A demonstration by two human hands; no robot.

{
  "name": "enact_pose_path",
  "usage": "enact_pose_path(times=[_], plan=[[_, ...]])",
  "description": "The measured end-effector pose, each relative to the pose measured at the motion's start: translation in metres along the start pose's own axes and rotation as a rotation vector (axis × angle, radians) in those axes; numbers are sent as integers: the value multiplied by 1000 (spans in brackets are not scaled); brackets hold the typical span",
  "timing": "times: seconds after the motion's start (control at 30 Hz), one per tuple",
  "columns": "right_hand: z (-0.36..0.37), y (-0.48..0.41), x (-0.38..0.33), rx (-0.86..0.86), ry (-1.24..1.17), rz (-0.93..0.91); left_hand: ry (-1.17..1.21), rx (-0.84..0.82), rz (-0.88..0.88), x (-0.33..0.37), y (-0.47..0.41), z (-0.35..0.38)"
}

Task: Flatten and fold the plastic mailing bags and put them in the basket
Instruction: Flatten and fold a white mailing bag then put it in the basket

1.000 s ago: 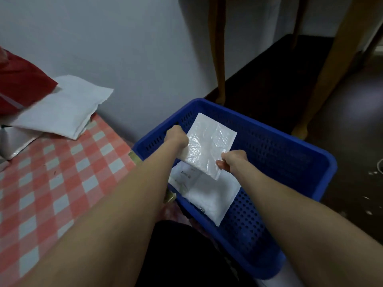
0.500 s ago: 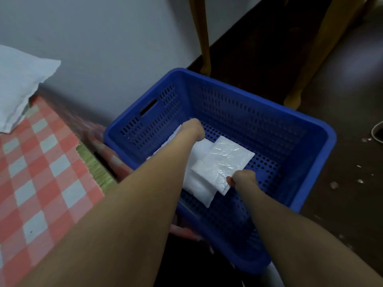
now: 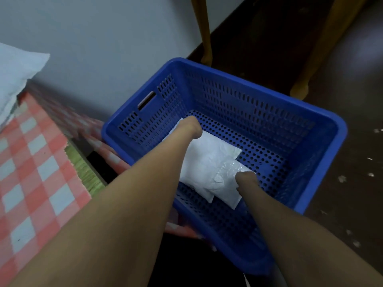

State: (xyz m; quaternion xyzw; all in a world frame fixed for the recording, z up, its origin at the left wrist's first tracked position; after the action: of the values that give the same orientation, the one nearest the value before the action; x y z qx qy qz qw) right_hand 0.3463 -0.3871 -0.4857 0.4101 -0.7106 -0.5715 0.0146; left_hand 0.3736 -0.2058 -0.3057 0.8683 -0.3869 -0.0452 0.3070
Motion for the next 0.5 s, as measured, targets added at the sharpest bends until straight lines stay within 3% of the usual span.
enact_pose_path(times=[0.33, 0.5], plan=[[-7, 83, -146, 71, 30, -398, 42, 137, 25, -23, 47, -70], [0, 154, -201, 65, 51, -555, 126, 313, 7, -61, 96, -119]])
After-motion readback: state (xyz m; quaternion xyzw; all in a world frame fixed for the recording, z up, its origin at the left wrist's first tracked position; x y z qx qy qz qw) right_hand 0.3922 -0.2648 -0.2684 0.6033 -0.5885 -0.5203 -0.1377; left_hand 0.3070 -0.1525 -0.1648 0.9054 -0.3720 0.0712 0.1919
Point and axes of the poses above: each hand's wrist, its own y-axis away from the middle knuckle, its own z-axis out of the palm, x = y × z, the point moved 5 cm from there along -y, towards the middle knuckle, and after that the axes turned 8 degrees about y, right-handed, at the moved point
